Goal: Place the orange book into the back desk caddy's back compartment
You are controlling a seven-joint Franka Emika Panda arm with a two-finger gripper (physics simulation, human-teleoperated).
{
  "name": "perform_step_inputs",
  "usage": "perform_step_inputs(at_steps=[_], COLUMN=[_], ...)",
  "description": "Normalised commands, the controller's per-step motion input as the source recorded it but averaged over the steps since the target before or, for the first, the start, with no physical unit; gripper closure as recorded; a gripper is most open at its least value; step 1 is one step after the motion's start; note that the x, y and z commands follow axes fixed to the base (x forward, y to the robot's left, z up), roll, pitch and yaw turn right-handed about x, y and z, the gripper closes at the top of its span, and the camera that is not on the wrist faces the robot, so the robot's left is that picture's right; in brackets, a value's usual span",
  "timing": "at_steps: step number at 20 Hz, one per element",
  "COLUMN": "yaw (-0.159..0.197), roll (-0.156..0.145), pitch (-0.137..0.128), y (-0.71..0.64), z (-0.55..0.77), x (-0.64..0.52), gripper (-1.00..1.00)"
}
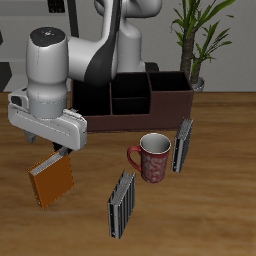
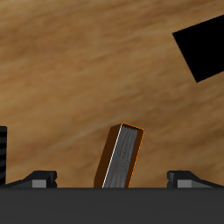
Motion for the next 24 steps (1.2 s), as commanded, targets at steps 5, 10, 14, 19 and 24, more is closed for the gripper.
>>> perform_step_inputs(at_steps=[5,10,14,19,24], yaw=[-0.036,-0.035,-0.046,-0.04,-0.016], roll=[-0.026,-0.028,-0.024,0.003,0.012], pitch=[0.024,0.01,0.014,0.01,0.013], y=[-0.19,-0.13,-0.19,-0.12,0.07], z=[-0.26,-0.16,-0.19,-0.19,-0.21], x=[-0.05,-0.05,-0.09,-0.09,-0.05], gripper=[-1.0,-1.0,-1.0,-1.0,-1.0])
